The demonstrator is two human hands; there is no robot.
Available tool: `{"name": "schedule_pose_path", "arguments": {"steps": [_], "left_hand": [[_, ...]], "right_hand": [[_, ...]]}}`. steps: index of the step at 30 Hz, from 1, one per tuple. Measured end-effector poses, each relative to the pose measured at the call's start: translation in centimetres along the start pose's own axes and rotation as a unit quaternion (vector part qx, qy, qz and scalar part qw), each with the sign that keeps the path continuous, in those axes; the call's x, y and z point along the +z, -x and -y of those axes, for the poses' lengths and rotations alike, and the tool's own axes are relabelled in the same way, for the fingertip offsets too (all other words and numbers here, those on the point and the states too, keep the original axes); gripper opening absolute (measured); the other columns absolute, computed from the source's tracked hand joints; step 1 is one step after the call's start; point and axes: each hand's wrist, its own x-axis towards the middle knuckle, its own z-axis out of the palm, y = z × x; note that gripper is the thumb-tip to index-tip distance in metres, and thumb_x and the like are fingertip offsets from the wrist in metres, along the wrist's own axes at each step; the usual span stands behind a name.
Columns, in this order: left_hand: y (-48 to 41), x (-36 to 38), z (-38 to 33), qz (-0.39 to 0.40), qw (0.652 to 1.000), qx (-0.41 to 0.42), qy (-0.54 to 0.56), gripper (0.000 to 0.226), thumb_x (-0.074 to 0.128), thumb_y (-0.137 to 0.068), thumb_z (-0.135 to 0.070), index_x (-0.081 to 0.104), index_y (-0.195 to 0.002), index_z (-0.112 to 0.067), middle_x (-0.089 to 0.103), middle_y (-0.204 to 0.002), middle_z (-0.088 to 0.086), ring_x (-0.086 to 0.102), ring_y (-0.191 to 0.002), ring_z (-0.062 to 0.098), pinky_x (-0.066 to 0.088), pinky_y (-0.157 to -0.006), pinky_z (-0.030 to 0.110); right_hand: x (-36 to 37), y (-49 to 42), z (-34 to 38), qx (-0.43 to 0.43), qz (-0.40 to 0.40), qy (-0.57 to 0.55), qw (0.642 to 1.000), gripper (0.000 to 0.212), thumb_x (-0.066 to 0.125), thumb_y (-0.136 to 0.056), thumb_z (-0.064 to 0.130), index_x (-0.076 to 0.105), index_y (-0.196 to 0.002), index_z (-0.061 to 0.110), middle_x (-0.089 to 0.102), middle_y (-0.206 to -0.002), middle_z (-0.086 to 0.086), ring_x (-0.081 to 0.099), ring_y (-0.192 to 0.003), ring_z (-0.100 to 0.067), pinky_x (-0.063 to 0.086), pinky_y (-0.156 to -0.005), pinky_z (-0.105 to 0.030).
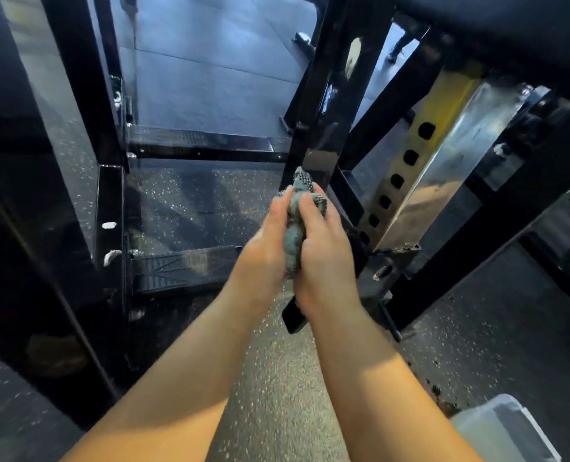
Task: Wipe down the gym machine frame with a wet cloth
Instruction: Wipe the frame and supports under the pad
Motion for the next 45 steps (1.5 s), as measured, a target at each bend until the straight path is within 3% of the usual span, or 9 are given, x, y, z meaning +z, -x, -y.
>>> {"name": "schedule_pose_path", "arguments": {"steps": [4,10,15,23,26,31,36,42,45], "left_hand": [[-1.7,0.0,-0.8,0.078,0.996,0.001,-0.039,0.053,0.015,-0.098,-0.053,0.052,-0.130,-0.032,0.047,-0.130,-0.022,0.050,-0.099,-0.025,0.040,-0.087,0.003],[-8.5,-0.7,-1.9,-0.117,0.972,-0.001,-0.205,0.042,0.021,-0.104,-0.027,0.038,-0.137,-0.007,0.046,-0.138,0.015,0.044,-0.126,0.030,0.036,-0.105,0.043],[-14.2,0.8,-3.4,-0.039,0.995,-0.034,-0.080,0.051,0.018,-0.103,-0.042,0.033,-0.146,-0.019,0.034,-0.151,-0.002,0.032,-0.135,0.013,0.026,-0.100,0.026],[-18.9,-0.6,-3.1,0.023,0.997,-0.074,-0.005,0.062,0.014,-0.097,-0.058,0.036,-0.145,-0.025,0.031,-0.153,-0.003,0.021,-0.143,0.016,0.007,-0.117,0.044],[-19.3,-0.9,-2.4,0.059,0.992,-0.091,0.063,0.066,0.014,-0.096,-0.062,0.030,-0.148,-0.025,0.030,-0.154,0.004,0.021,-0.144,0.020,0.010,-0.117,0.044],[-20.4,-1.6,-1.9,0.071,0.993,-0.087,-0.038,0.075,0.005,-0.091,-0.067,0.039,-0.144,-0.026,0.038,-0.149,-0.007,0.028,-0.141,0.015,0.009,-0.116,0.052],[-20.2,-0.6,-3.5,0.030,0.995,-0.094,-0.010,0.071,0.017,-0.094,-0.064,0.043,-0.140,-0.016,0.042,-0.147,0.006,0.038,-0.135,0.021,0.024,-0.115,0.044],[-21.2,1.9,-6.1,0.058,0.997,-0.048,-0.006,0.069,0.010,-0.091,-0.068,0.043,-0.140,-0.033,0.054,-0.136,-0.001,0.050,-0.124,0.021,0.038,-0.104,0.045],[-21.9,1.3,-5.4,0.058,0.997,-0.047,-0.010,0.074,0.012,-0.087,-0.075,0.047,-0.137,-0.033,0.052,-0.139,0.003,0.046,-0.128,0.023,0.030,-0.111,0.050]], "right_hand": [[0.3,-1.6,-0.8,-0.035,-0.012,0.074,0.997,0.043,0.056,-0.095,0.021,0.041,-0.133,0.034,0.057,-0.126,0.003,0.059,-0.111,-0.010,0.047,-0.100,-0.034],[2.8,-9.9,1.0,-0.069,-0.249,-0.026,0.966,0.044,0.055,-0.092,0.008,0.041,-0.133,0.013,0.057,-0.122,-0.017,0.061,-0.101,-0.029,0.047,-0.086,-0.028],[4.2,-16.0,5.0,-0.135,-0.292,0.019,0.947,0.046,0.047,-0.098,0.025,0.037,-0.141,0.016,0.050,-0.136,-0.010,0.052,-0.120,-0.028,0.039,-0.084,-0.021],[4.2,-16.8,-2.1,-0.078,-0.198,0.296,0.931,0.058,0.031,-0.103,0.024,0.003,-0.152,0.011,-0.010,-0.159,-0.009,0.002,-0.146,-0.027,0.008,-0.115,-0.033],[4.6,-16.9,0.0,-0.031,-0.203,0.207,0.957,0.051,0.029,-0.104,0.026,0.015,-0.150,0.010,0.014,-0.156,-0.016,0.024,-0.139,-0.027,0.023,-0.109,-0.033],[5.8,-18.3,4.5,-0.258,-0.151,0.202,0.933,0.059,0.034,-0.103,0.023,0.003,-0.152,0.026,0.017,-0.151,-0.006,0.029,-0.134,-0.018,0.028,-0.107,-0.027],[4.0,-17.2,0.6,-0.151,-0.161,0.249,0.943,0.045,0.036,-0.102,0.018,0.027,-0.145,0.012,0.052,-0.128,-0.017,0.051,-0.118,-0.028,0.037,-0.087,-0.027],[6.5,-20.3,7.3,-0.300,-0.187,0.316,0.880,0.059,0.039,-0.102,0.018,0.007,-0.152,0.018,0.008,-0.158,-0.011,0.011,-0.144,-0.018,0.010,-0.104,-0.015],[4.8,-19.5,3.8,-0.315,-0.185,0.359,0.859,0.061,0.040,-0.100,0.015,0.009,-0.152,0.020,0.016,-0.156,-0.008,0.026,-0.140,-0.018,0.025,-0.102,-0.016]]}}
